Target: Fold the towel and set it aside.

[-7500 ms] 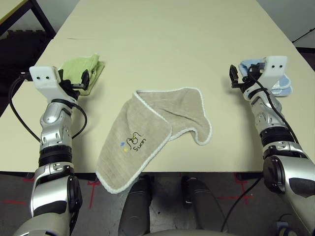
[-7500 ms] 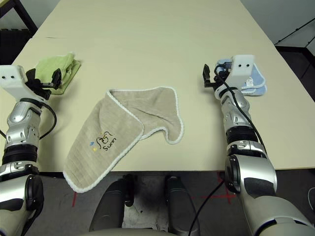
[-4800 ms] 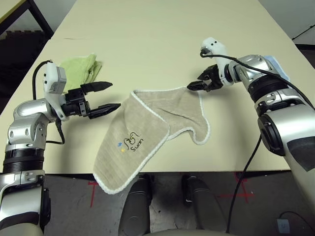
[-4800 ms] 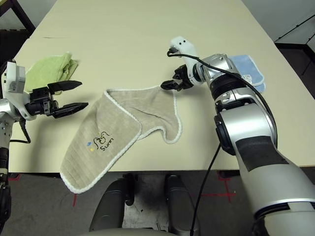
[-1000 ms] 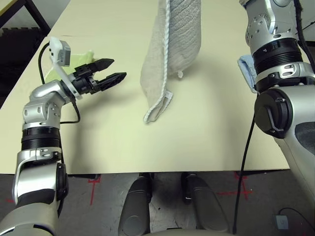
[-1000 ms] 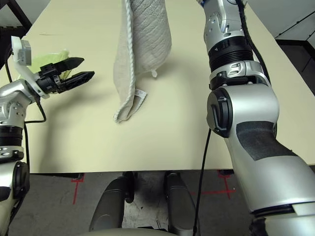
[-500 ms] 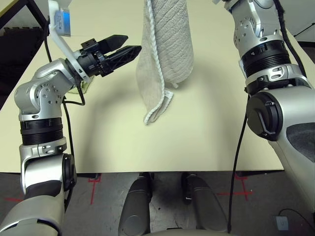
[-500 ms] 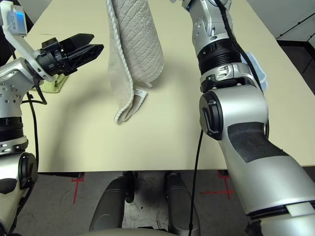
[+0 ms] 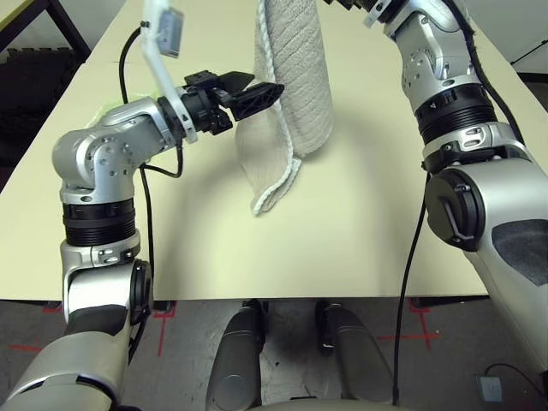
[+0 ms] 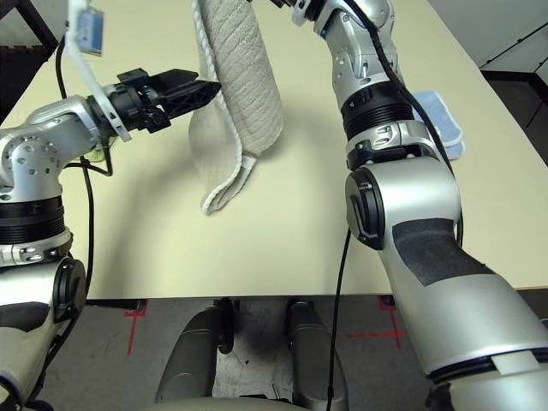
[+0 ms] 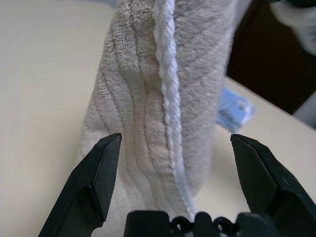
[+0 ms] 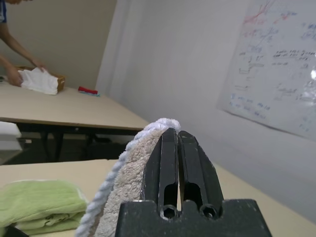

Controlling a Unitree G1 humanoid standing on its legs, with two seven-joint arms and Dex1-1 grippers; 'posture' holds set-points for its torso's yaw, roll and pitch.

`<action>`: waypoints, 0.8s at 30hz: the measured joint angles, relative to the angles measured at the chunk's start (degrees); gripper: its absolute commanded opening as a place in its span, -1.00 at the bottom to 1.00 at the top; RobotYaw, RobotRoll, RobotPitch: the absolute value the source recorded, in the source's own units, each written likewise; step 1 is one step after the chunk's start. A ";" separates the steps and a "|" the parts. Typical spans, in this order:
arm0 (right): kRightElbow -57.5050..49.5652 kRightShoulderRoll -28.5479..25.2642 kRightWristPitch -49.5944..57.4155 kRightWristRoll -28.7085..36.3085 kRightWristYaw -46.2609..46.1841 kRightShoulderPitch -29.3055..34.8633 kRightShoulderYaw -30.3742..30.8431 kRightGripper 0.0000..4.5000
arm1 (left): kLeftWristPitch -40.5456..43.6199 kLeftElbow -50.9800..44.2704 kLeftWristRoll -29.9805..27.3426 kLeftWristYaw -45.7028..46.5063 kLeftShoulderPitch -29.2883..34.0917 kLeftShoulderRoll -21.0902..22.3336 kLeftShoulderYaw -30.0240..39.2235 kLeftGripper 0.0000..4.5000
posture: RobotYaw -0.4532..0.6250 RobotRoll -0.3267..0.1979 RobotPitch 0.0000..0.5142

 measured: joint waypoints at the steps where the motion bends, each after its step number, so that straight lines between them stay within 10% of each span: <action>1: 0.00 0.53 0.37 0.01 -0.10 -0.26 0.01 -0.97 | -0.72 1.10 1.03 0.97 -0.44 -0.42 -0.19 1.00 | -0.13 0.25 -0.16; 12: 3.82 -0.14 0.45 0.46 -3.26 -5.83 -1.83 -0.97 | -5.55 10.85 10.06 10.11 -7.48 -5.30 -0.53 1.00 | -0.13 0.25 -0.19; 24: 11.70 -10.46 -3.61 -2.58 -8.44 -9.24 -2.80 -0.97 | -10.15 16.61 15.50 1.91 -1.28 5.82 -0.43 1.00 | -0.14 0.25 -0.18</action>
